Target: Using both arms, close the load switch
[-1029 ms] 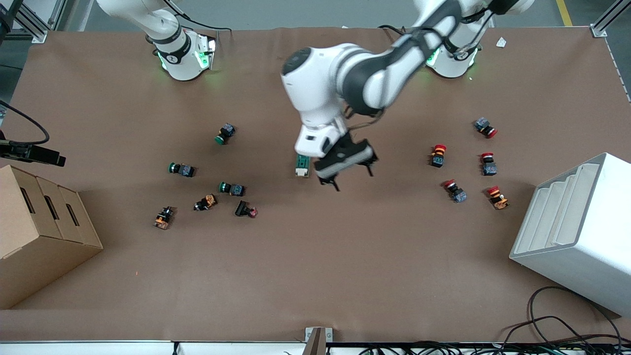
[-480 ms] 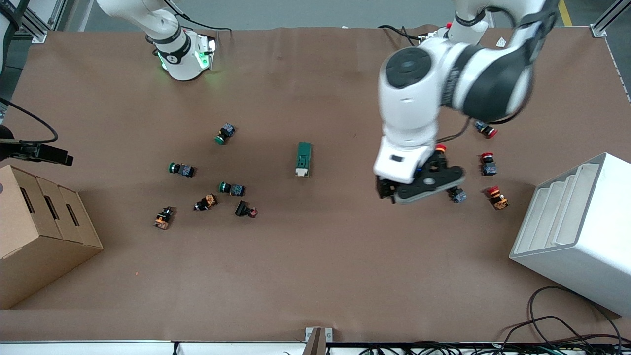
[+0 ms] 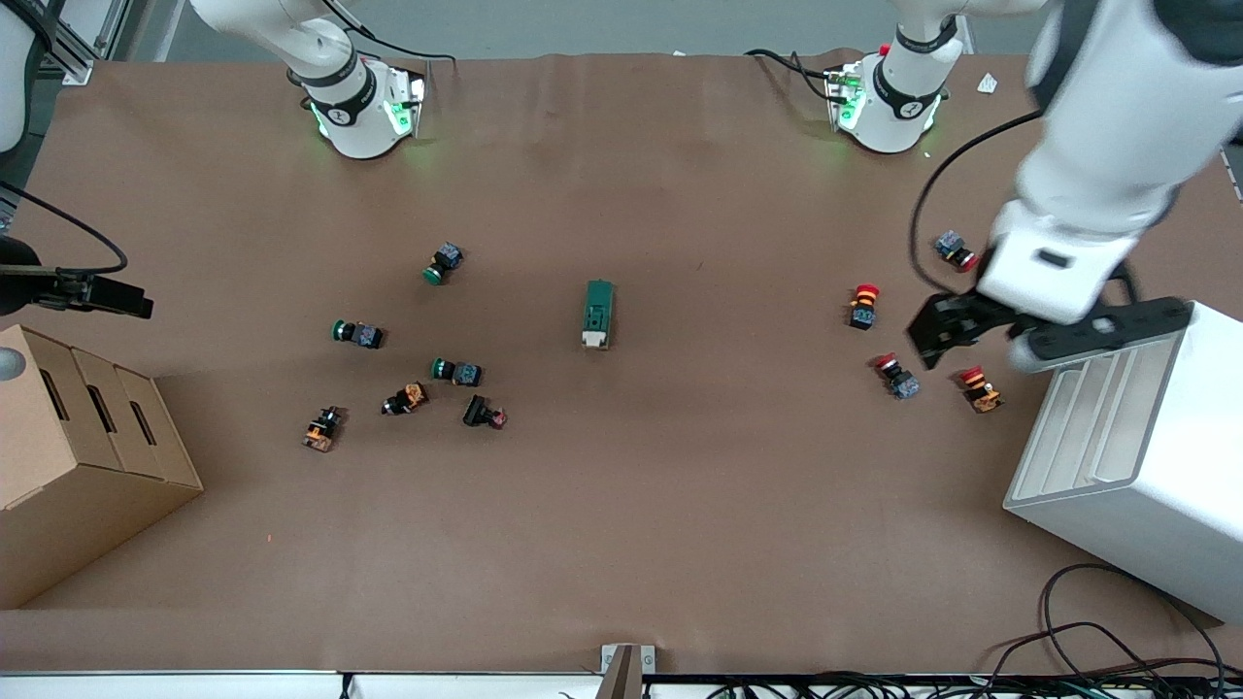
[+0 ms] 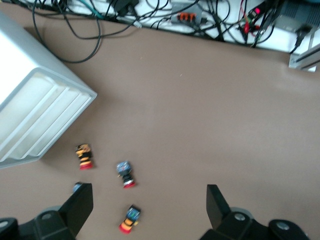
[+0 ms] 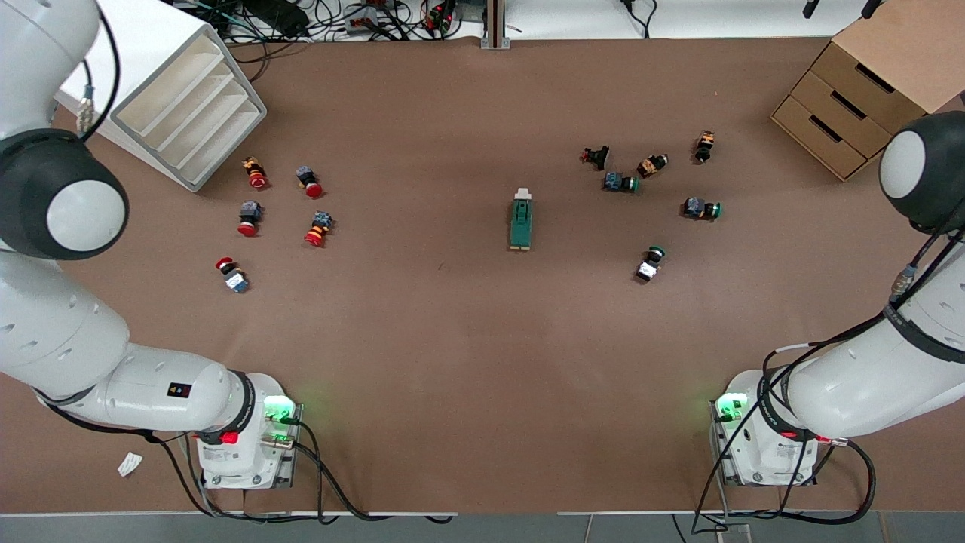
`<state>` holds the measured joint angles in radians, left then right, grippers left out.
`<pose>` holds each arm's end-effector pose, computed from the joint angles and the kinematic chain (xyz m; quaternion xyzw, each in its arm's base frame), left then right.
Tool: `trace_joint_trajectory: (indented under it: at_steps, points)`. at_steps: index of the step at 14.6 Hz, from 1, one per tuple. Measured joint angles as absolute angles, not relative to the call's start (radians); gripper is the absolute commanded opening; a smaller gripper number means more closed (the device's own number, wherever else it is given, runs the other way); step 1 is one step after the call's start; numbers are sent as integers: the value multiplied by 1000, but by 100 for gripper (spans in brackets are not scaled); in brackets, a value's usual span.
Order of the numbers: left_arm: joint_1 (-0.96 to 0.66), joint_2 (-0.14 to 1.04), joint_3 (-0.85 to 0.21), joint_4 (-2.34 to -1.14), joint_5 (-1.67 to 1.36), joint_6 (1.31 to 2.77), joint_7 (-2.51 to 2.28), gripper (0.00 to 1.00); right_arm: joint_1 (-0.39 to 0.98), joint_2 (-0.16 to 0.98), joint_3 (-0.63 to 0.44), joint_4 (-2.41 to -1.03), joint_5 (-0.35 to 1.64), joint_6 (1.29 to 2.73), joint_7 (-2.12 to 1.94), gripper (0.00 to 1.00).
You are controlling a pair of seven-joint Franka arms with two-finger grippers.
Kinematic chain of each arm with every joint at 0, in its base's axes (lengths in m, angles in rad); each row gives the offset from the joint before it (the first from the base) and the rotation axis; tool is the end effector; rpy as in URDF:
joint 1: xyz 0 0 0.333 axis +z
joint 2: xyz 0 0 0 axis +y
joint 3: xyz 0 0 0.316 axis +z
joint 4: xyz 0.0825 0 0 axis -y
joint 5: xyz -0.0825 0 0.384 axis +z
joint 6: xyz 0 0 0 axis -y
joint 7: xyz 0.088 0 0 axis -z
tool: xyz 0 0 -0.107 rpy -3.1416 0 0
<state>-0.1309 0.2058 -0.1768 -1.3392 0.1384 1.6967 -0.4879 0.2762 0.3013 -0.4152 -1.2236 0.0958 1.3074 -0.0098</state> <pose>0.6075 -0.1658 0.6276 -0.9917 -0.0894 -0.0910 0.0174 0.6097 -0.0304 0.5989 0.9938 -0.0538 -0.0973 0.0061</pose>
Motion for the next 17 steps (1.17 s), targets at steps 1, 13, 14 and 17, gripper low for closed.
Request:
trace_joint_trajectory:
  at_steps: [1,13,14,17]
  points:
    - [-113,188,-169,-1344,116,1672,-443,100,241,283,-376,-1242,90,1311,-8,100]
    - [-53,-8,-69,-1503,34,1528,-43,100,7,49,-77,-1515,0,1438,-3,100]
    - [-53,-15,-67,-1513,16,1523,-39,100,6,43,-73,-1516,-1,1438,-3,100]
    - [-53,-37,-63,-1553,-3,1521,-39,100,3,15,-56,-1527,-2,1436,-2,100]
